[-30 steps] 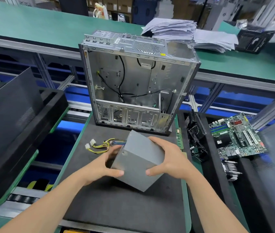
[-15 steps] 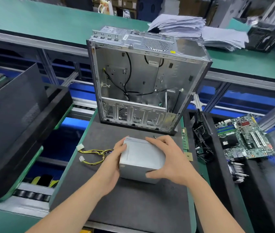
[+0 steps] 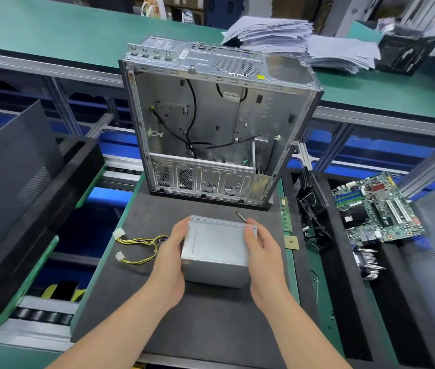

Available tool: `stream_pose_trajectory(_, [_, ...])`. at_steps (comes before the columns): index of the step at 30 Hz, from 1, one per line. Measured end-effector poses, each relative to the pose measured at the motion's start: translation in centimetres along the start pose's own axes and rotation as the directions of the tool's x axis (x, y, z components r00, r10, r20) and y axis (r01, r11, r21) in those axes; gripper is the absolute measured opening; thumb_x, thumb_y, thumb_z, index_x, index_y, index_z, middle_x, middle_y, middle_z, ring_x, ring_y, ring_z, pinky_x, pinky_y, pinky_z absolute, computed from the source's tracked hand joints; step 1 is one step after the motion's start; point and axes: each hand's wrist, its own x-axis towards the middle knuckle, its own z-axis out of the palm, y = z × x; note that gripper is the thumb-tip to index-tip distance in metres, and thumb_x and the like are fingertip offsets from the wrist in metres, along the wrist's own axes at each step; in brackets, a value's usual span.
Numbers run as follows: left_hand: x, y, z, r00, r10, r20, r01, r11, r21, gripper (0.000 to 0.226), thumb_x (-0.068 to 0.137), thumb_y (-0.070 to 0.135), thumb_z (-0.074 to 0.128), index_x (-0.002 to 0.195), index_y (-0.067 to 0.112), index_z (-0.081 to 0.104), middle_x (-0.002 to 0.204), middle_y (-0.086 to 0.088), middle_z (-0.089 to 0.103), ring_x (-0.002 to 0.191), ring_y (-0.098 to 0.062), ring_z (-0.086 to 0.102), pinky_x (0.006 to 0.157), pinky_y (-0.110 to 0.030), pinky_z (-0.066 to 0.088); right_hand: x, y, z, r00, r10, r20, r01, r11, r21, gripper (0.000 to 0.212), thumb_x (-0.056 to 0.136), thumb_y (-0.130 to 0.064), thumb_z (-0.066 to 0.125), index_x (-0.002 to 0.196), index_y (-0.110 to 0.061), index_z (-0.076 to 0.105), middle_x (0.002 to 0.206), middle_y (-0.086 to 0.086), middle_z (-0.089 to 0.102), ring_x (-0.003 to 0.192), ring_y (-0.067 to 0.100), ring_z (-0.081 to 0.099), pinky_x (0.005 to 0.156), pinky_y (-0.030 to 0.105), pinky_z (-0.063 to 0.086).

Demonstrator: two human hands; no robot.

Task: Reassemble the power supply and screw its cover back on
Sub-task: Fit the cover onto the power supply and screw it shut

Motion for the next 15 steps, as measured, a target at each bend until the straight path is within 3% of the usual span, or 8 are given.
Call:
stream_pose_trajectory(4, [0.0, 0.1, -0.4, 1.000, 0.018, -0.009, -0.018, 1.000, 0.013, 0.039, 0.089, 0.055, 0.061, 0.121, 0.037, 0.075, 0.118, 0.001, 0.077, 0.103, -0.018, 0.075, 0.081, -0.038, 0.054, -0.2, 0.2, 0.1, 0.999, -0.031, -0.032, 0.028, 0.997, -0.078, 0.024, 0.104, -0.043, 0.058, 0.126, -0.045, 0.068, 0.123, -0.011, 0.070, 0.120, 0.012, 0.062, 0.112, 0.041, 0.047])
stream_pose_trajectory(7, [0.1, -0.9, -0.7, 0.998, 0.057, -0.027, -0.054, 0.993, 0.109, 0.030, 0.098, 0.049, 0.052, 0.120, 0.050, 0.072, 0.114, 0.011, 0.078, 0.099, -0.007, 0.075, 0.082, -0.035, 0.052, -0.1, 0.3, 0.0, 0.998, -0.047, -0.034, 0.042, 0.992, -0.122, 0.021, 0.104, -0.044, 0.056, 0.121, -0.051, 0.067, 0.126, 0.007, 0.065, 0.118, 0.022, 0.060, 0.110, 0.043, 0.046])
stream_pose_trajectory(9, [0.3, -1.3, -1.1, 0.997, 0.066, -0.029, -0.059, 0.982, 0.179, 0.029, 0.101, 0.051, 0.049, 0.120, 0.054, 0.070, 0.114, 0.017, 0.076, 0.101, -0.001, 0.072, 0.085, -0.034, 0.050, -0.1, 0.3, 0.0, 0.998, -0.059, -0.036, 0.053, 0.989, -0.140, 0.022, 0.105, -0.044, 0.055, 0.121, -0.054, 0.065, 0.127, 0.008, 0.063, 0.118, 0.021, 0.059, 0.106, 0.041, 0.048])
stream_pose_trajectory(13, [0.3, -1.2, -1.7, 0.999, 0.044, 0.027, -0.050, 0.953, 0.298, 0.036, 0.099, 0.064, 0.043, 0.129, 0.058, 0.062, 0.125, 0.021, 0.072, 0.116, 0.002, 0.065, 0.107, -0.037, 0.042, -0.1, 0.2, 0.3, 0.994, -0.091, -0.060, 0.079, 0.980, -0.183, 0.024, 0.105, -0.042, 0.052, 0.121, -0.057, 0.062, 0.121, -0.002, 0.063, 0.111, 0.014, 0.058, 0.087, 0.031, 0.049])
stream_pose_trajectory(15, [0.2, -1.1, -1.6, 0.997, 0.048, 0.062, -0.065, 0.946, 0.317, 0.043, 0.096, 0.071, 0.042, 0.132, 0.056, 0.060, 0.126, 0.021, 0.071, 0.118, 0.001, 0.064, 0.113, -0.040, 0.036, -0.1, 0.2, 0.4, 0.994, -0.091, -0.065, 0.078, 0.980, -0.183, 0.024, 0.105, -0.042, 0.051, 0.122, -0.056, 0.062, 0.117, -0.002, 0.064, 0.112, 0.019, 0.058, 0.093, 0.038, 0.050])
